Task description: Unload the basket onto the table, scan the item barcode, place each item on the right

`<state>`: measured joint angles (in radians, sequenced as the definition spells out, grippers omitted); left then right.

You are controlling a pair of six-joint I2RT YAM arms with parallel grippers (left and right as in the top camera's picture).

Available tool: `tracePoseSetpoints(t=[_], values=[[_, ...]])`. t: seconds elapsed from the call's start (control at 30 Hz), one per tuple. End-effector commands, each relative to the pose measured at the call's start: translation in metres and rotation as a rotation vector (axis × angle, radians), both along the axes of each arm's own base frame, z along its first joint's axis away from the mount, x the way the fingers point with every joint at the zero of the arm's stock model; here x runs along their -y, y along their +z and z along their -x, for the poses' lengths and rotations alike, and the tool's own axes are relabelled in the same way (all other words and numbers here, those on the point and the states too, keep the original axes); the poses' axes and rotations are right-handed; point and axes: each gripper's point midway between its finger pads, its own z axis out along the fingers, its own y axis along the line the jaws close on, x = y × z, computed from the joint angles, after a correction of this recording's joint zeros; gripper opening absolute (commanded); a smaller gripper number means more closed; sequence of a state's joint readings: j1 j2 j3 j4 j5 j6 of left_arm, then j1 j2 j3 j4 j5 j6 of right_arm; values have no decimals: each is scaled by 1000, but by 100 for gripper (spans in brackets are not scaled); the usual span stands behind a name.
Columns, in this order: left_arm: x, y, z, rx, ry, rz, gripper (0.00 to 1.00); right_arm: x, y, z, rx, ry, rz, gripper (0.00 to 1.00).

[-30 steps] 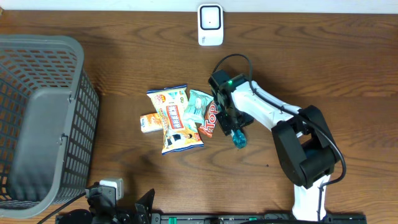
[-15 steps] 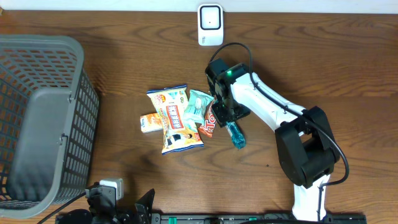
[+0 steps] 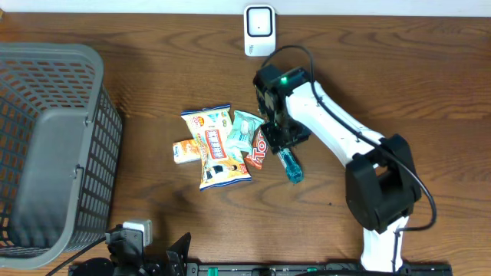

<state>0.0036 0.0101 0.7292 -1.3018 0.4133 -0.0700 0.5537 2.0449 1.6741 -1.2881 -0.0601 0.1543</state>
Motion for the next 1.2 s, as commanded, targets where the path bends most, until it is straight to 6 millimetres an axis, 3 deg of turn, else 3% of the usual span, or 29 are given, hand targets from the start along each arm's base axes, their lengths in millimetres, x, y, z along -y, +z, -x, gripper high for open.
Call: tracePoseSetpoints(t=[0.0, 0.1, 0.2, 0.33, 0.47, 0.67, 0.8, 1.03, 1.17], values=[[1, 2, 1, 17, -15, -12, 98, -6, 61, -8, 137, -13, -109, 59], [1, 2, 1, 17, -15, -12, 98, -4, 103, -2, 237, -10, -171, 61], [1, 2, 1, 17, -15, -12, 98, 7, 137, 3, 373, -30, -206, 73], [1, 2, 1, 17, -15, -12, 98, 28, 149, 18, 542, -83, -240, 76], [1, 2, 1, 17, -15, -12, 98, 42, 120, 32, 682, -87, -273, 99], [1, 2, 1, 17, -15, -12, 98, 28, 79, 48, 715, -74, -437, 99], [1, 2, 1, 17, -15, -12, 98, 28, 57, 49, 703, -106, -444, 87], [1, 2, 1, 17, -15, -12, 98, 16, 12, 54, 631, -80, -484, 84], [1, 2, 1, 17, -15, -12, 98, 18, -6, 58, 580, -81, -446, 82]])
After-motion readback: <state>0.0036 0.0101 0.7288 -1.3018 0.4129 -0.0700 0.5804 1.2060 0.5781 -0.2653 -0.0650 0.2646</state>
